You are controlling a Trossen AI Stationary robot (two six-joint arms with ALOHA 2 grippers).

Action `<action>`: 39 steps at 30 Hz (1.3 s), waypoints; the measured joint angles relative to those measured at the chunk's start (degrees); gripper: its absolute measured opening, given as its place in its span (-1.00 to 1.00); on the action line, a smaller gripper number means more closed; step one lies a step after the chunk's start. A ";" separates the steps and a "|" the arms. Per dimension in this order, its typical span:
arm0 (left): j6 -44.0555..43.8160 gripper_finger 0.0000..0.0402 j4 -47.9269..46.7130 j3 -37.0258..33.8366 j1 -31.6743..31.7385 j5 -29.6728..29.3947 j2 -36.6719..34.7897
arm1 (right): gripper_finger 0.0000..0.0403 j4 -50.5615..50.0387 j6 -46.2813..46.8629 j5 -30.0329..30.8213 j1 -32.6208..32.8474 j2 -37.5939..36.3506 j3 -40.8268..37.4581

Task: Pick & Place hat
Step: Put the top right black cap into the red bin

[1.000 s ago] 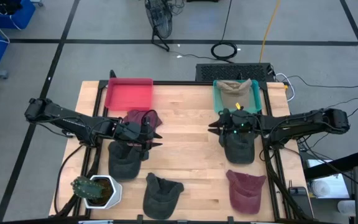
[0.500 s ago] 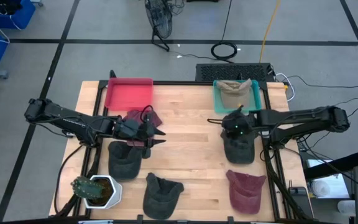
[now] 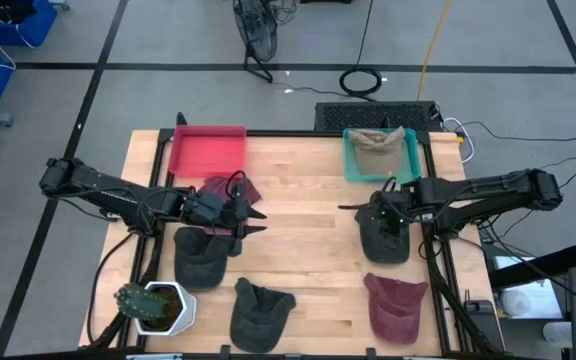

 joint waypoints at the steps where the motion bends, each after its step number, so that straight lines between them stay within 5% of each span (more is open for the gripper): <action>1: 0.00 -0.33 -0.07 0.00 0.00 0.00 0.00 | 0.17 -0.49 0.33 0.32 0.38 0.00 -0.01; 9: -2.28 -0.33 -0.41 0.00 0.00 -0.02 0.02 | 0.17 -3.97 -5.20 10.76 1.80 0.00 -2.90; 39: -3.16 -0.33 -0.54 0.00 -0.13 -0.07 0.02 | -0.09 0.19 -1.28 -0.01 2.67 -2.97 -2.71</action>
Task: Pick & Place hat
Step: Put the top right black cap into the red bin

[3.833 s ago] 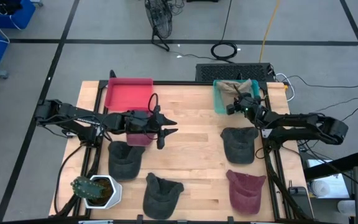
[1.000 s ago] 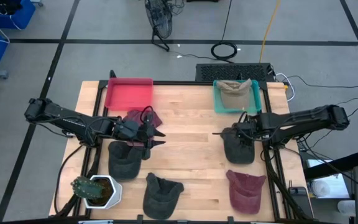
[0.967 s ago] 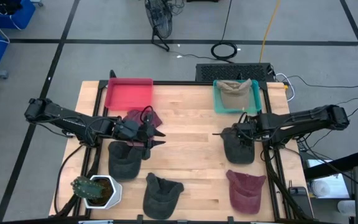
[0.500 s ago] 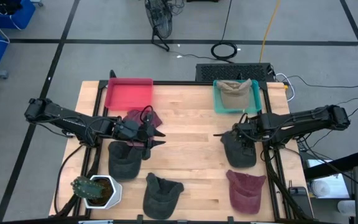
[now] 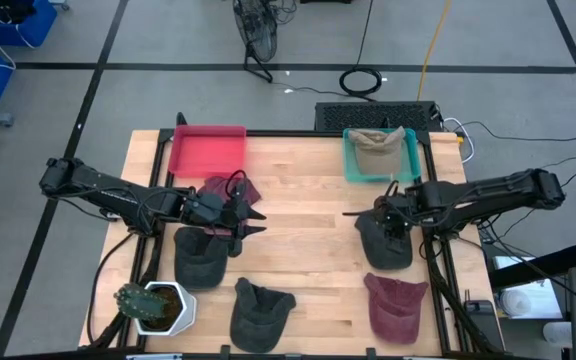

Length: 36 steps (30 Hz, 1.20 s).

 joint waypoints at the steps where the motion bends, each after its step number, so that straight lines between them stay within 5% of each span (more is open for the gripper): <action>1: -0.09 -0.33 -0.09 0.00 0.02 0.00 0.00 | -0.09 0.86 0.11 -1.26 0.25 -0.01 -0.78; 6: 0.32 -0.33 -1.00 0.00 0.01 0.00 0.00 | -0.09 6.33 1.05 -4.39 1.70 0.00 -4.73; 12: 0.48 -0.33 -1.24 0.00 0.00 0.00 0.00 | -0.13 7.09 0.87 -0.08 1.87 -0.05 -7.90; 19: 1.04 -0.33 -1.24 0.00 0.11 -2.19 0.00 | -0.40 10.49 0.92 2.83 1.90 -0.17 -8.50; 26: 1.81 -0.33 -1.24 0.00 0.13 -2.56 0.00 | -0.93 26.74 -4.95 3.66 1.57 -0.06 -8.61; 36: 3.14 -0.33 -1.18 0.00 0.13 -2.56 0.02 | -0.98 53.05 -12.29 4.02 -3.41 11.27 -8.05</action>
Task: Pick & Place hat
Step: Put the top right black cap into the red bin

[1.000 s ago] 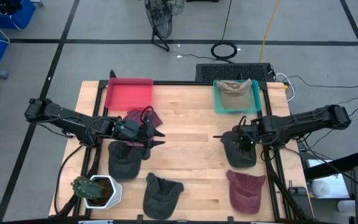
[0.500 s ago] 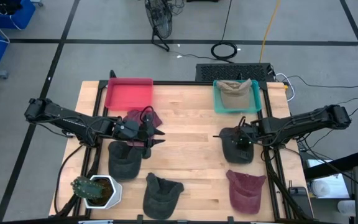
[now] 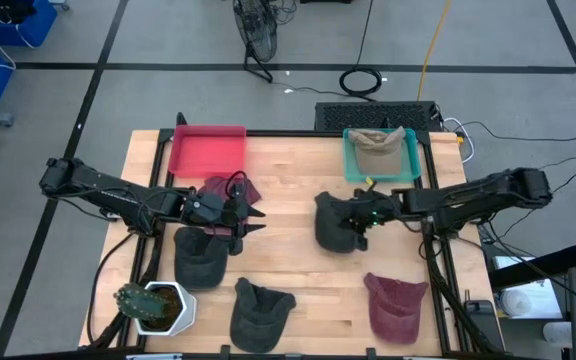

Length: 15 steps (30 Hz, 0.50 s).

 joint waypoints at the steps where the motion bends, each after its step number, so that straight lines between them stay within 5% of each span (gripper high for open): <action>1: 0.37 -0.33 0.01 0.00 0.00 0.00 0.00 | -0.98 1.06 -0.25 -0.81 -0.65 2.07 0.82; 15: -0.16 -0.33 0.71 0.00 1.22 0.04 0.00 | -0.96 3.10 -9.46 -2.32 -4.26 27.25 25.76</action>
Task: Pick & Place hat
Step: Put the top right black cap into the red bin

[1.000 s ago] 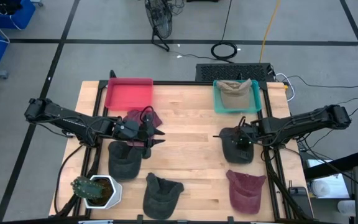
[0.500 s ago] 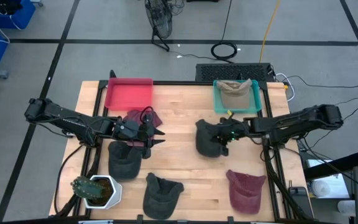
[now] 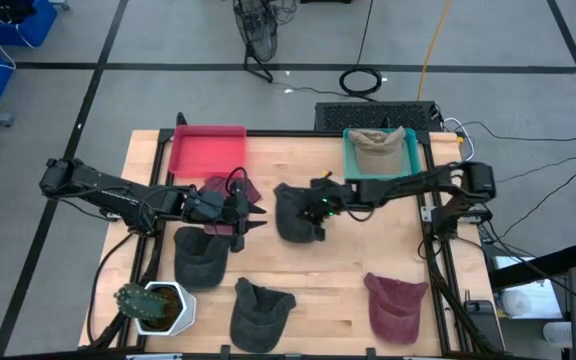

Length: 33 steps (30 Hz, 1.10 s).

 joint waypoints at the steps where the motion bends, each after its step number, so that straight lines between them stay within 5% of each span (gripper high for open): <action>1: -0.31 -0.33 -0.23 0.00 -0.09 0.01 0.00 | -0.96 0.13 -0.48 0.00 -0.29 0.72 0.91; 17: -1.14 -0.33 2.73 0.04 -1.19 0.60 7.86 | -0.55 2.07 -7.58 0.17 -1.91 1.29 2.30; 25: -1.02 -0.33 4.88 0.04 -2.04 0.57 8.41 | -0.25 -13.09 -5.33 0.13 -1.34 -6.07 1.88; 29: 0.74 -0.33 8.72 0.04 -3.30 0.54 9.06 | -0.22 -16.08 -2.79 1.08 0.61 -11.03 -2.66; 33: 0.80 -0.33 11.87 -0.13 -4.53 0.67 11.59 | -0.26 -8.07 0.27 6.58 3.32 -17.03 -11.96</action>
